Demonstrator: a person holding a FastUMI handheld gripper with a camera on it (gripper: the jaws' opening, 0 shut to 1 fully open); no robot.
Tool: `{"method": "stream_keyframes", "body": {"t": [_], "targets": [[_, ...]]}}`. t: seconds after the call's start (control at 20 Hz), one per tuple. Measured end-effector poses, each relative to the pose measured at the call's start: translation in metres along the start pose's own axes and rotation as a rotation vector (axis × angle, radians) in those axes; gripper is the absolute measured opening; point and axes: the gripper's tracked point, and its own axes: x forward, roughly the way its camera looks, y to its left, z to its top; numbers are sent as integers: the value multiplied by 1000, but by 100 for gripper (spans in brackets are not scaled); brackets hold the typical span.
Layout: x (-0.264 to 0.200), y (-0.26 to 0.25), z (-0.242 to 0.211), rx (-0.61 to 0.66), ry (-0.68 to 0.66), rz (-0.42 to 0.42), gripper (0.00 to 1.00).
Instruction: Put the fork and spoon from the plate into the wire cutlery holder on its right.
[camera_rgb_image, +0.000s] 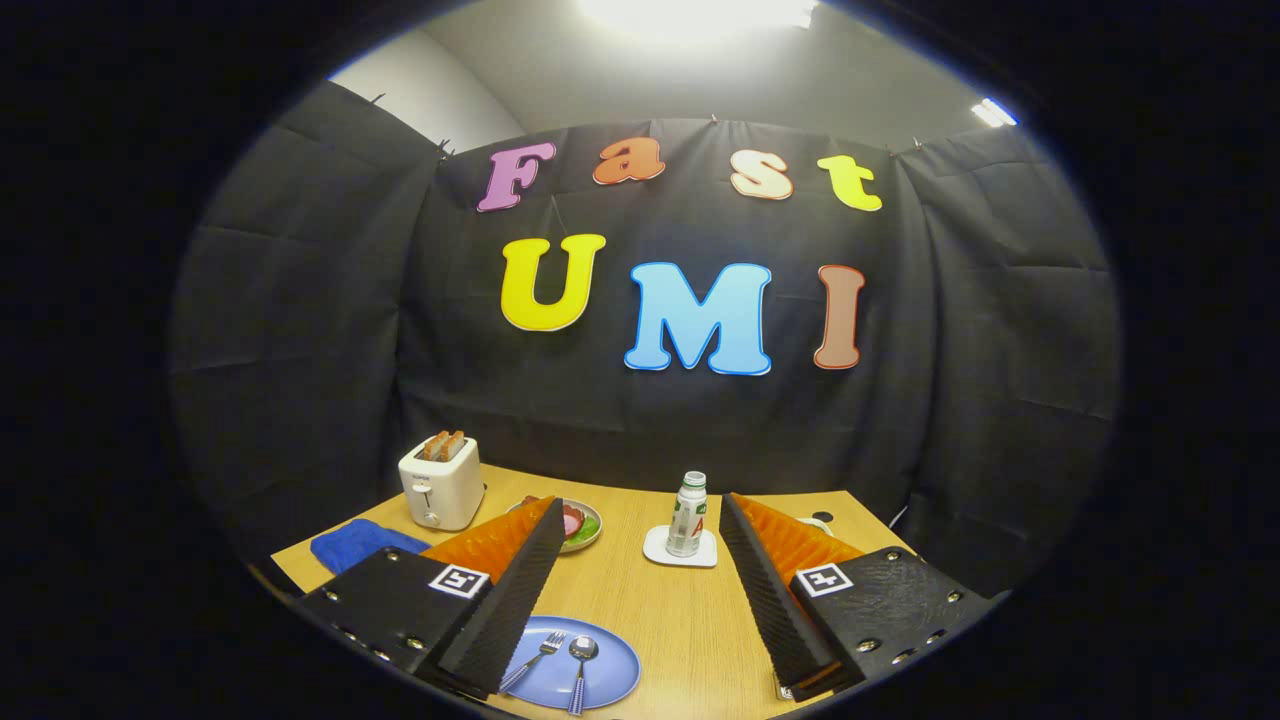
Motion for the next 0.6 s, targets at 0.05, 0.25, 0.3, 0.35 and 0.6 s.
{"method": "stream_keyframes", "body": {"t": [0.05,0.25,0.3,0.35,0.6], "targets": [[2,0,0,2,-2,-2,96],[12,10,-27,-30,96,24,96],[12,14,-38,-44,134,40,96],[12,16,-44,-58,165,52,96],[13,28,-98,-88,342,108,96]]}}
